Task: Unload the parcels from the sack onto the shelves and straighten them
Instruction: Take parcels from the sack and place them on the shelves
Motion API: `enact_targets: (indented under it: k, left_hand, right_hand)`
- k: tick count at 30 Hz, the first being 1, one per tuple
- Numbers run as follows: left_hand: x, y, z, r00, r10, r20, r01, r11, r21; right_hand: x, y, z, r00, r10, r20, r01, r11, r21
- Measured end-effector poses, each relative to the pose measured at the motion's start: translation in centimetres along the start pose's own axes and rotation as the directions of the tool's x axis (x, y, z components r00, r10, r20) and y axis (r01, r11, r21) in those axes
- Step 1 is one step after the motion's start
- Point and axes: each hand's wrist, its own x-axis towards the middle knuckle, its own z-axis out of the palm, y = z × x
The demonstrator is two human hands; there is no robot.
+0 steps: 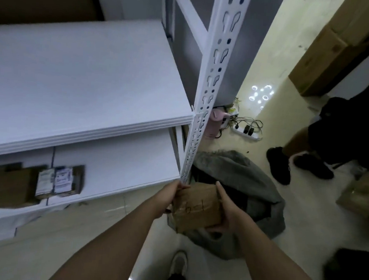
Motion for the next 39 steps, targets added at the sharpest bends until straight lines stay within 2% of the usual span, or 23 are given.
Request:
enact_targets:
  k: [4, 8, 11, 13, 15, 17, 19, 21, 24, 27, 32, 39]
  left_hand:
    - [-2.9, -0.1, -2.3, 1.0, 0.0, -0.021, -0.001, 0.998, -0.068]
    - [-5.5, -2.0, -5.2, 0.999, -0.005, -0.048, -0.007, 0.968, -0.251]
    - [-7.5, -4.3, -7.5, 0.975, -0.077, -0.21, -0.015, 0.915, -0.404]
    - [-9.3, -6.5, -9.6, 0.944, -0.188, -0.27, 0.042, 0.883, -0.467]
    - [-11.4, -8.7, -11.8, 0.929, -0.292, -0.227, 0.129, 0.831, -0.541]
    - [-13.9, -10.5, -13.8, 0.939, -0.288, -0.186, 0.121, 0.786, -0.606]
    - [-16.3, -11.5, -15.4, 0.954, -0.233, -0.187, 0.073, 0.788, -0.611]
    - [-18.8, -12.5, -17.1, 0.953, -0.208, -0.22, 0.008, 0.743, -0.67]
    - [-21.8, -13.7, -19.8, 0.935, -0.171, -0.311, -0.106, 0.701, -0.705]
    - [-25.2, -15.0, -22.0, 0.892, -0.207, -0.402, -0.203, 0.61, -0.766]
    - [-30.6, -16.0, -24.5, 0.801, -0.218, -0.557, -0.381, 0.532, -0.756]
    - [-37.8, -15.5, -26.8, 0.662, -0.213, -0.719, -0.553, 0.509, -0.66]
  right_hand:
    - [-2.4, -1.7, 2.3, 0.979, 0.11, 0.174, -0.081, 0.983, -0.163]
    - [-4.4, -1.1, 5.8, 0.96, 0.145, 0.238, -0.071, 0.953, -0.294]
    - [-5.4, -0.1, 8.7, 0.957, 0.122, 0.262, -0.036, 0.95, -0.311]
    - [-5.9, 0.6, 11.1, 0.95, 0.142, 0.278, -0.038, 0.936, -0.349]
    - [-6.7, 1.3, 14.0, 0.949, 0.161, 0.273, -0.036, 0.911, -0.411]
    - [-7.8, 2.0, 17.3, 0.952, 0.148, 0.267, -0.005, 0.883, -0.47]
    - [-8.8, 2.5, 20.4, 0.951, 0.122, 0.283, 0.04, 0.861, -0.507]
    - [-10.0, 3.4, 24.1, 0.939, 0.125, 0.32, 0.081, 0.825, -0.56]
    - [-11.9, 4.3, 29.0, 0.912, 0.14, 0.386, 0.147, 0.766, -0.626]
    - [-14.3, 5.5, 33.7, 0.879, 0.153, 0.452, 0.234, 0.686, -0.689]
    - [-18.2, 7.3, 39.6, 0.812, 0.169, 0.559, 0.369, 0.594, -0.715]
    - [-24.4, 8.6, 45.3, 0.716, 0.148, 0.683, 0.541, 0.502, -0.675]
